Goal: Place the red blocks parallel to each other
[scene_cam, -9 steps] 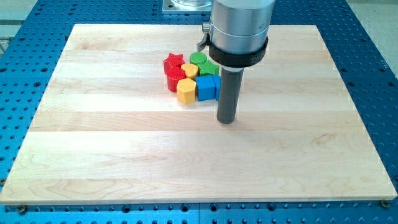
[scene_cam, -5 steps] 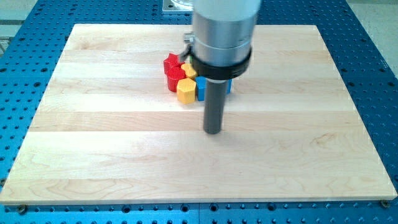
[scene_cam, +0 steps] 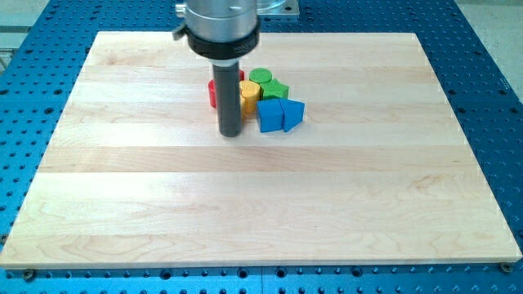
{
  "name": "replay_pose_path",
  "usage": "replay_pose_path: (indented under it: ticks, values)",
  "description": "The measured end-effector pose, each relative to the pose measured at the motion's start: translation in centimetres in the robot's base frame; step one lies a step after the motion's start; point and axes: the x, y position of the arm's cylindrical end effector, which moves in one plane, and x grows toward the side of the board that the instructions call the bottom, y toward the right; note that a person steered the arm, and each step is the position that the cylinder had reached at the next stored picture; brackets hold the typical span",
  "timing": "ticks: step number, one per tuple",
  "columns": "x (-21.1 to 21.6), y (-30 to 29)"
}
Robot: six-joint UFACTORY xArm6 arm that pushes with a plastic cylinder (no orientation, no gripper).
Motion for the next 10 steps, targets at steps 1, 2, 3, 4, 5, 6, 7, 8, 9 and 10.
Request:
replay_pose_path:
  ticks: [1, 2, 3, 4, 5, 6, 7, 8, 9, 10]
  values:
    - [-2.5, -2.7]
    - [-7.0, -3.2]
    - [-11.1, -1.1]
    - [-15.3, 0.3]
    - [-16.1, 2.7]
    - [-14.1, 7.4]
    - [-11.7, 11.4]
    - [-10.5, 14.5]
    - [-10.4, 8.5]
    - [-8.0, 13.6]
